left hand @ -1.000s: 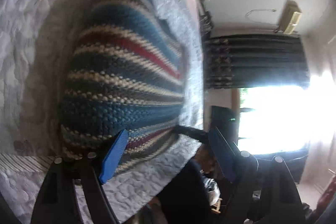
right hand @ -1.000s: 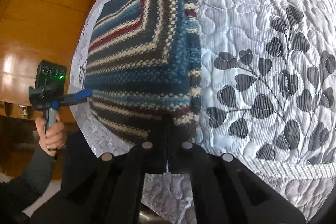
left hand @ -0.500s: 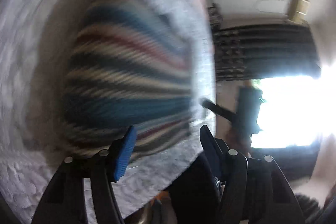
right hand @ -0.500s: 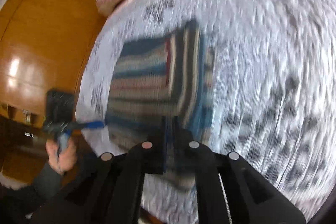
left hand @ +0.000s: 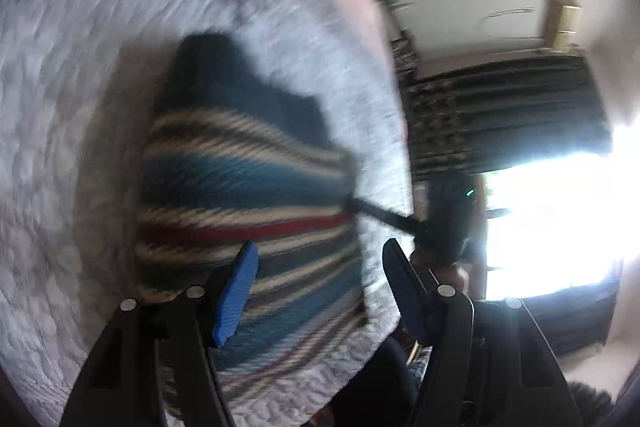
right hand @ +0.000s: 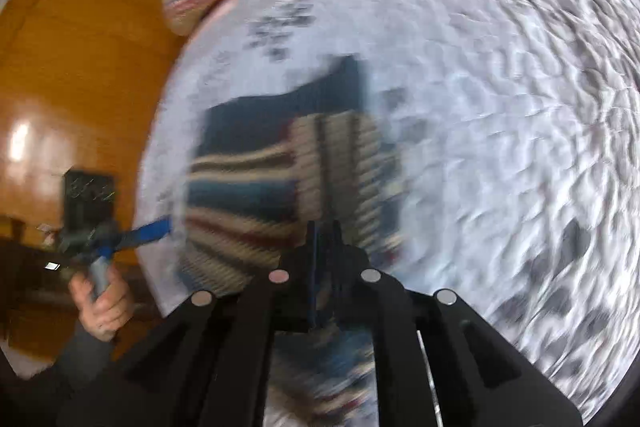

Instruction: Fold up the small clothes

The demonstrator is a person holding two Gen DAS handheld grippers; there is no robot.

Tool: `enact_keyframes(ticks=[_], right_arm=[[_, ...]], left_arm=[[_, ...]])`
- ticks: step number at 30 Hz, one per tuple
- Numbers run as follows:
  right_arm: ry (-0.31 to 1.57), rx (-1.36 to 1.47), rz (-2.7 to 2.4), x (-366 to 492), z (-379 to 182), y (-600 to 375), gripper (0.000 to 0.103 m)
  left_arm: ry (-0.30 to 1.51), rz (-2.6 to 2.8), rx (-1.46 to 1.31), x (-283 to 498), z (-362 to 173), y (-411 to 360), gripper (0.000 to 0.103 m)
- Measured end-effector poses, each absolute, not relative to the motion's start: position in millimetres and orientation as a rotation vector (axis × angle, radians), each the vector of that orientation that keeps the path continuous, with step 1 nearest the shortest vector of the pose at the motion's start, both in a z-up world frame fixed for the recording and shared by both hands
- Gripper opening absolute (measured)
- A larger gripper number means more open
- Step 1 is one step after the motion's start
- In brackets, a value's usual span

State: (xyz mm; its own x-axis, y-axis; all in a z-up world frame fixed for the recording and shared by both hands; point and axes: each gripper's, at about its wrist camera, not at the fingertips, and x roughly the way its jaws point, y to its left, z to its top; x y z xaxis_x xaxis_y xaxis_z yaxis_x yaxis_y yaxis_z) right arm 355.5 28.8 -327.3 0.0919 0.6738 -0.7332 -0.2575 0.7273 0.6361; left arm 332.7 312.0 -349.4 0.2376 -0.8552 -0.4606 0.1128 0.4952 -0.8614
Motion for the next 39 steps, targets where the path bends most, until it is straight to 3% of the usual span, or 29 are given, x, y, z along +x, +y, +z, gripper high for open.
enact_keyframes(ticks=[3,4,7,9,12,14,17,22,25,27,30,34,36,38,39], right_arm=[[1.349,0.26,0.717,333.6,-337.2,41.1,0.005],[1.368,0.218,0.69,329.9,-346.9,41.7,0.0],[1.37,0.238,0.646,328.4,-355.1,33.0,0.0],[1.337,0.229,0.647,319.3,-335.6,33.5,0.006],[1.32,0.209,0.692,294.6,-317.7,36.0,0.007],[1.35,0.126,0.611,287.6,-333.2,34.8,0.001],[1.385,0.177,0.532,291.8,-355.3,19.9,0.0],[1.336,0.14,0.533,272.1,-325.2,22.8,0.006],[1.319,0.153,0.55,256.6,-319.4,26.7,0.006],[1.347,0.139,0.513,258.6,-336.4,32.0,0.0],[1.357,0.204,0.471,261.2,-346.7,21.9,0.0],[1.337,0.209,0.451,252.5,-330.9,19.8,0.003],[1.315,0.217,0.445,238.0,-314.1,10.2,0.007],[1.283,0.247,0.434,222.7,-295.0,0.1,0.014],[1.27,0.257,0.425,213.4,-286.6,-4.4,0.018]], left_arm=[[1.232,-0.724,-0.722,332.4,-366.1,300.8,0.065],[1.285,-0.699,-0.686,332.2,-381.4,294.8,0.064],[1.273,-0.687,-0.712,330.4,-382.3,299.2,0.059],[1.237,-0.694,-0.713,320.6,-365.5,304.5,0.06],[1.205,-0.782,-0.697,295.2,-346.9,303.8,0.06],[1.258,-0.735,-0.62,284.4,-357.9,299.4,0.06],[1.31,-0.705,-0.65,286.6,-381.8,301.1,0.052],[1.299,-0.663,-0.632,284.7,-379.3,302.7,0.052],[1.298,-0.656,-0.625,283.9,-378.5,302.4,0.052],[1.292,-0.645,-0.616,283.7,-380.2,301.6,0.051],[1.294,-0.598,-0.59,283.3,-386.0,293.9,0.041],[1.288,-0.57,-0.621,279.9,-386.0,296.1,0.04],[1.276,-0.57,-0.649,274.3,-377.1,301.4,0.045],[1.25,-0.582,-0.663,262.0,-364.3,302.5,0.072],[1.237,-0.574,-0.656,254.3,-358.5,303.7,0.078]])
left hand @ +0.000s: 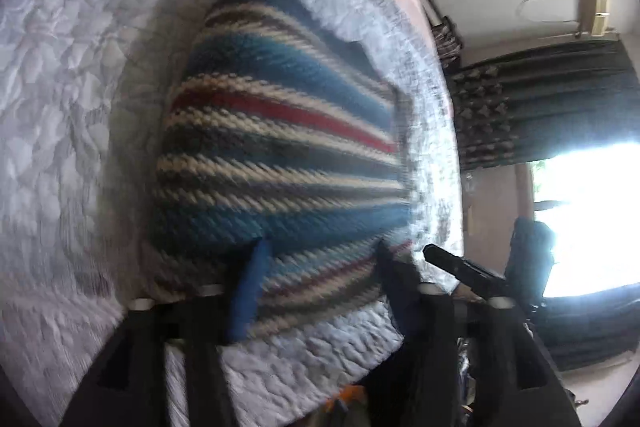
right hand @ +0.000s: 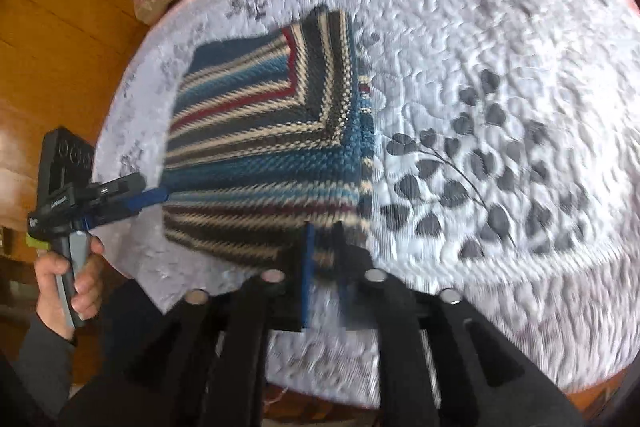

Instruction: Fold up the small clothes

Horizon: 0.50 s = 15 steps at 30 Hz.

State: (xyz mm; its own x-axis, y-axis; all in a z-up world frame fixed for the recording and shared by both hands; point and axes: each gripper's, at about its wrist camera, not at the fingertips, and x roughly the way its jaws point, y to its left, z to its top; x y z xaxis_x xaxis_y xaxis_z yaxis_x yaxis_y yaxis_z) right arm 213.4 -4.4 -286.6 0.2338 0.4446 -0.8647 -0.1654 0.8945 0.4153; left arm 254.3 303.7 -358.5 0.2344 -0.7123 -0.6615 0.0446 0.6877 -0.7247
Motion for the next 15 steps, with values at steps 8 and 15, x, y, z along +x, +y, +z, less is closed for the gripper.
enact_keyframes(ticks=[8,15], right_arm=[[1.158,0.107,0.288,110.4,-232.4,7.6,0.093],[0.985,-0.223,0.074,28.2,-181.9,61.3,0.1]], left_arm=[[1.12,-0.363,-0.338,122.8,-289.4,316.3,0.09],[0.921,-0.092,-0.066,6.7,-215.8,295.3,0.093]])
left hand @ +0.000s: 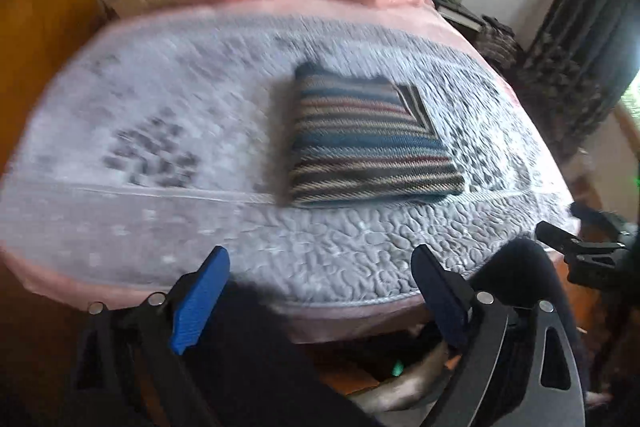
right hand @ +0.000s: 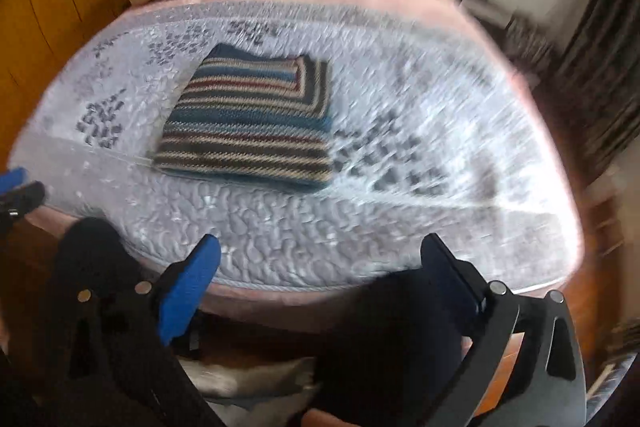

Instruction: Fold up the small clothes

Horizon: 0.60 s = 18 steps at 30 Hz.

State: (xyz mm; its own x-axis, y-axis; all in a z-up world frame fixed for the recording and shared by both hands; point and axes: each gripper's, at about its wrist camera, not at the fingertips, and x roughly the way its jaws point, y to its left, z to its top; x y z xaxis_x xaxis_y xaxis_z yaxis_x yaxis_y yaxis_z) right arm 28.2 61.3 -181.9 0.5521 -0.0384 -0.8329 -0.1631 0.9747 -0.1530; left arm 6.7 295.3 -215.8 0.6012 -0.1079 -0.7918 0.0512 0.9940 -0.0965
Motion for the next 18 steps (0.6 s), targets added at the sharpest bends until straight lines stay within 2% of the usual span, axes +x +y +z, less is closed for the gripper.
enact_keyframes(ticks=[4,10,18], right_arm=[[0.997,-0.285,0.048,10.1,-152.1,76.3,0.1],[0.915,-0.209,0.09,-18.0,-93.5,74.1,0.1],[0.831,-0.179,0.11,-34.4,-49.5,72.3,0.1]], left_arm=[[0.86,-0.086,-0.045,-17.5,-178.9,286.4,0.093],[0.821,-0.078,0.007,-33.1,-136.1,277.2,0.093],[0.821,-0.144,-0.017,-41.1,-115.3,264.8,0.093]])
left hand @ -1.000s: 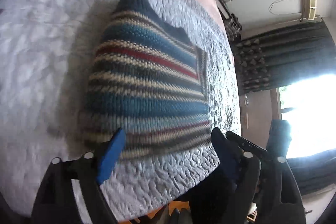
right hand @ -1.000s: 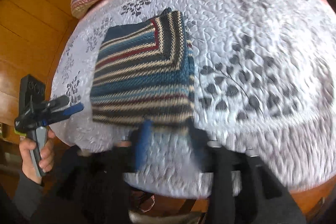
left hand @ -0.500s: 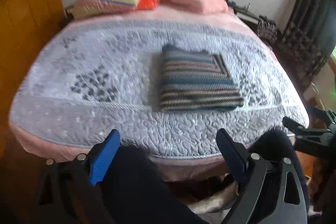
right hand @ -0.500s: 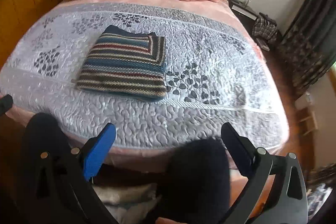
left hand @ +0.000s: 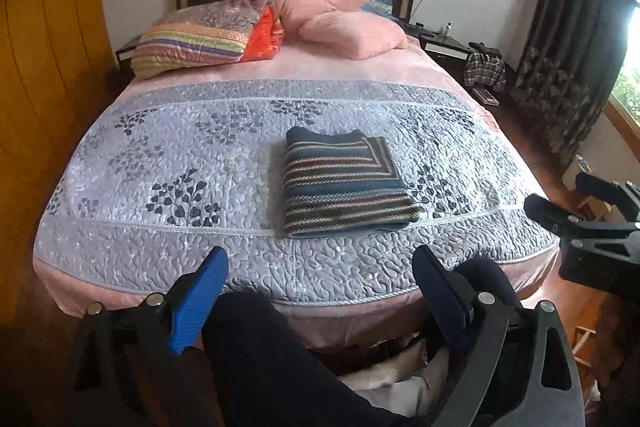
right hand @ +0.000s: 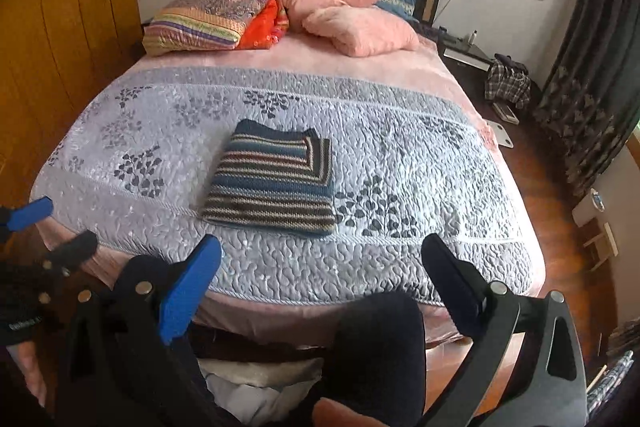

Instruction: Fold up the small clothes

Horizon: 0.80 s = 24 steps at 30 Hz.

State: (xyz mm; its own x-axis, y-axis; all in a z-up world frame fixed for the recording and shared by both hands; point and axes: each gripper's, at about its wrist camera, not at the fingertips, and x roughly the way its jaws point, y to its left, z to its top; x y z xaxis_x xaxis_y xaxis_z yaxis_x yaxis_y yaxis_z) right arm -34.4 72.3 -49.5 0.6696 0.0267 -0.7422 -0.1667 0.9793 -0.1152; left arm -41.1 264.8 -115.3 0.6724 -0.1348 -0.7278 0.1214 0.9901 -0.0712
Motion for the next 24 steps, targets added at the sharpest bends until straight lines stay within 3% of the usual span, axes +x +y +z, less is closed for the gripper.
enact_keyframes(ticks=[24], right_arm=[[0.813,-0.162,0.134,-34.5,-45.0,72.0,0.1]], left_arm=[[0.839,-0.143,-0.049,-37.0,-119.5,259.2,0.093]])
